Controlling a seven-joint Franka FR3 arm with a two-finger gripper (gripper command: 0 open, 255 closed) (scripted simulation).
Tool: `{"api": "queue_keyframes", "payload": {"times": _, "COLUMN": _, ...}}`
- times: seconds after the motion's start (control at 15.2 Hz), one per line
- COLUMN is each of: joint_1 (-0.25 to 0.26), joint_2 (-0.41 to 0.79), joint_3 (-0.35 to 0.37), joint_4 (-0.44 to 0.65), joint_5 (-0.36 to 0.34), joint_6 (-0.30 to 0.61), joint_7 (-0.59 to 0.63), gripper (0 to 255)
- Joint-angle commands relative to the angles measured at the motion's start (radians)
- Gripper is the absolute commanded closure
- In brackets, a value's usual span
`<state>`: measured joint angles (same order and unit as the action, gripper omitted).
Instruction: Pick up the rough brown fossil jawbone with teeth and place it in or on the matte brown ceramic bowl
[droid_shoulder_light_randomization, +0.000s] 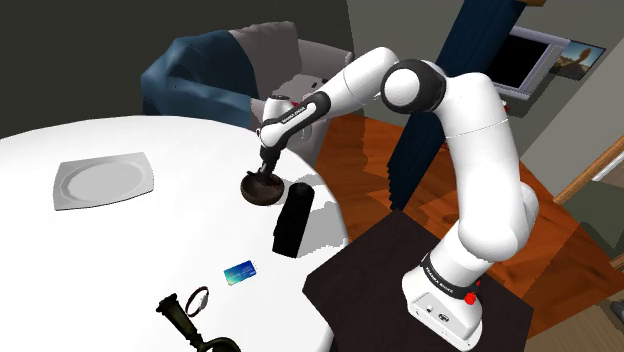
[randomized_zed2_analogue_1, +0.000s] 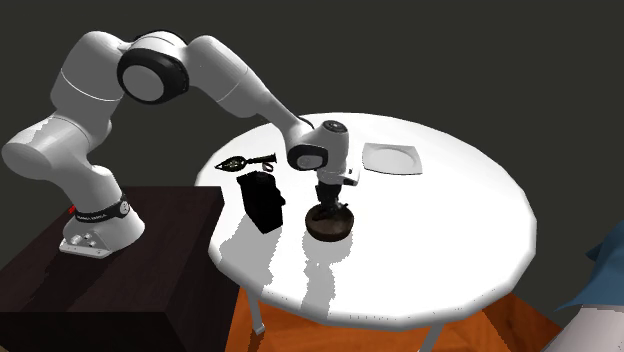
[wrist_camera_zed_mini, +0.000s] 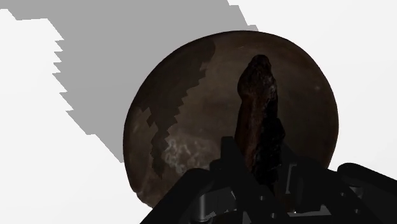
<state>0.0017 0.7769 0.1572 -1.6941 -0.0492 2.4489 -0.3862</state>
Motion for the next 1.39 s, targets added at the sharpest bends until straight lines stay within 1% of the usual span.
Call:
{"api": "queue_keyframes", "payload": {"times": 0.0, "joint_1": 0.000, "joint_2": 0.012, "joint_3": -0.001, "joint_4": 0.005, "joint_5": -0.001, "joint_6": 0.007, "joint_7": -0.001, "gripper": 255}}
{"api": "queue_keyframes", "payload": {"times": 0.46, "joint_1": 0.000, "joint_2": 0.012, "joint_3": -0.001, "joint_4": 0.005, "joint_5": -0.001, "joint_6": 0.007, "joint_7": -0.001, "gripper": 255}}
{"api": "queue_keyframes", "payload": {"times": 0.53, "joint_1": 0.000, "joint_2": 0.012, "joint_3": -0.001, "joint_4": 0.005, "joint_5": -0.001, "joint_6": 0.007, "joint_7": -0.001, "gripper": 0}}
{"api": "queue_keyframes", "payload": {"times": 0.86, "joint_1": 0.000, "joint_2": 0.012, "joint_3": -0.001, "joint_4": 0.005, "joint_5": -0.001, "joint_6": 0.007, "joint_7": -0.001, "gripper": 0}}
{"api": "queue_keyframes", "payload": {"times": 1.12, "joint_1": -0.014, "joint_2": -0.084, "joint_3": 0.009, "joint_4": -0.016, "joint_5": 0.010, "joint_6": -0.068, "joint_7": -0.008, "gripper": 0}}
{"api": "queue_keyframes", "payload": {"times": 1.32, "joint_1": -0.014, "joint_2": -0.084, "joint_3": 0.009, "joint_4": -0.016, "joint_5": 0.010, "joint_6": -0.068, "joint_7": -0.008, "gripper": 0}}
